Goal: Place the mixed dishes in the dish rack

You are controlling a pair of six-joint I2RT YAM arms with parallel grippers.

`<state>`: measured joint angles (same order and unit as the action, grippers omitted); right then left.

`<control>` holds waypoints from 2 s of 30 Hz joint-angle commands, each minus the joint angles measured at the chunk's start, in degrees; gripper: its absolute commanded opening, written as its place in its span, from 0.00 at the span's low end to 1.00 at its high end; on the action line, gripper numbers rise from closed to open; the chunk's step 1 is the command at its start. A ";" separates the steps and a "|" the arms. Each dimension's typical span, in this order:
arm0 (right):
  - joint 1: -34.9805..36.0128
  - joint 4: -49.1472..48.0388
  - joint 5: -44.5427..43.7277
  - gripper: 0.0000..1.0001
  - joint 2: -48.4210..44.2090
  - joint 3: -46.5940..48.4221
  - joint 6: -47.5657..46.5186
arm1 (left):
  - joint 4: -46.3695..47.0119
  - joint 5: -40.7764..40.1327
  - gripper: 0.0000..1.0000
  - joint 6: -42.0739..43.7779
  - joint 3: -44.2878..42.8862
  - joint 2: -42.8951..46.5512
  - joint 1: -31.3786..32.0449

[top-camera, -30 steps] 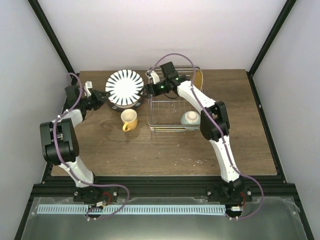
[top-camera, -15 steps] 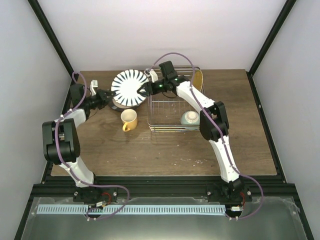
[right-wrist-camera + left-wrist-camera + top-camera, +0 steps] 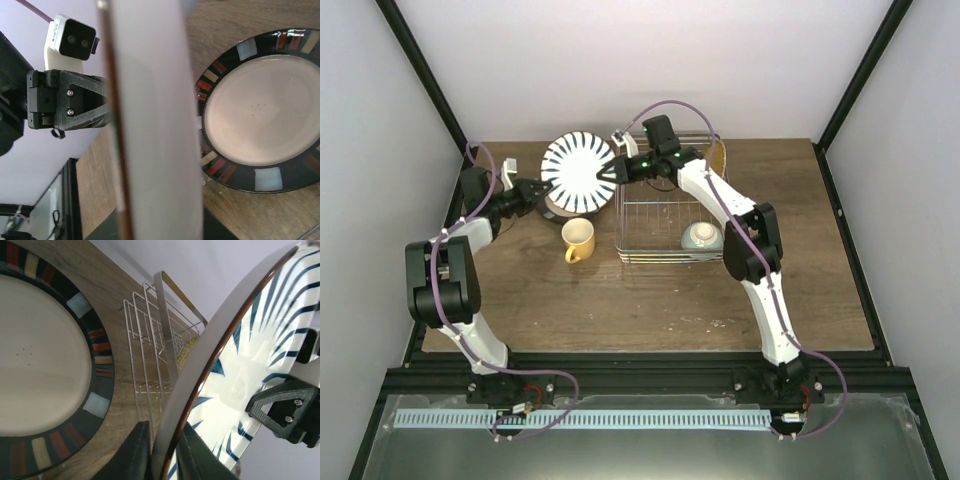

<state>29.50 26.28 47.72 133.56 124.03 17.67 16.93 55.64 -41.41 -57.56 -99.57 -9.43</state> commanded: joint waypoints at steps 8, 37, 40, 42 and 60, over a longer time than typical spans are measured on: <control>0.84 -2.78 -13.96 0.01 -3.02 0.94 -6.24 | -1.17 2.70 0.72 0.42 -4.12 0.45 1.75; 0.85 -5.98 -58.48 0.01 -16.00 -4.83 -3.99 | -18.85 -14.48 0.88 12.38 -9.46 2.05 -3.31; 0.83 -7.64 -60.01 0.01 -17.94 -6.51 -3.01 | -17.66 -13.60 0.87 11.42 -9.07 1.43 -3.31; 0.87 -7.58 -62.60 0.01 -18.88 -6.57 -2.95 | -17.60 -13.28 0.87 11.39 -9.18 1.10 -3.31; 0.91 17.60 -86.25 0.01 -19.18 -1.12 5.19 | -17.63 -12.57 0.88 11.34 -9.68 -1.05 -3.05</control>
<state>30.30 44.60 -32.73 119.07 121.47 18.79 -1.41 42.13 -30.20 -66.26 -99.46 -12.71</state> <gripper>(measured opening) 0.109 0.877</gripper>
